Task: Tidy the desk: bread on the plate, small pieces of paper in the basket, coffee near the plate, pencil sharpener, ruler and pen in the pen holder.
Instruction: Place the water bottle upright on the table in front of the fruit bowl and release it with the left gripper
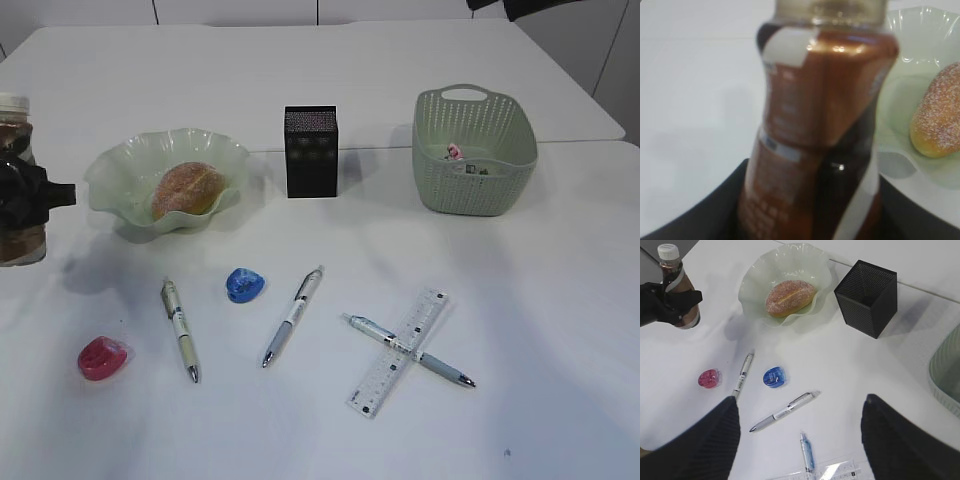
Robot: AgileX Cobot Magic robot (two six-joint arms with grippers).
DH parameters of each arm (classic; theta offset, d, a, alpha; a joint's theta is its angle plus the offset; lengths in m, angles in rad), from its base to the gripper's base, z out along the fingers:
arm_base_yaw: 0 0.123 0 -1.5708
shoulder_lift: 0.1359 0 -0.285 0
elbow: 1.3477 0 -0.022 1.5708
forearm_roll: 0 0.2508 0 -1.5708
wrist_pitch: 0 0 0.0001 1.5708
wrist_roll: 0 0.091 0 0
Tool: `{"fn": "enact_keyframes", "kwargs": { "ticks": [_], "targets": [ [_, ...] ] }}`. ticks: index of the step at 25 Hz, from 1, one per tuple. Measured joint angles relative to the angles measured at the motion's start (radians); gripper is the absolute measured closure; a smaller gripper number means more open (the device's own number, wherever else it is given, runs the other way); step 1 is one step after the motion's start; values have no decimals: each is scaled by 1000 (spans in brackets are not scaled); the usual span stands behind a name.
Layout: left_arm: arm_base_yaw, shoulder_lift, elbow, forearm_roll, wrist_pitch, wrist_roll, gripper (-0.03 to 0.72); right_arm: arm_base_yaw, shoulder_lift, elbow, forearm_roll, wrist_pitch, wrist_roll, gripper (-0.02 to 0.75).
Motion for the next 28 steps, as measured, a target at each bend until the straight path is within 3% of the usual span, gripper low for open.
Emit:
{"fn": "enact_keyframes", "kwargs": {
  "ticks": [3, 17, 22, 28],
  "targets": [
    [0, 27, 0, 60, -8, -94, 305, 0, 0, 0, 0, 0, 0, 152],
    [0, 113, 64, 617, -229, -658, 305, 0, 0, 0, 0, 0, -8, 152],
    [0, 140, 109, 771, -334, -731, 305, 0, 0, 0, 0, 0, -22, 152],
    [0, 164, 114, 813, -406, -740, 305, 0, 0, 0, 0, 0, -40, 152]
  ]
}}
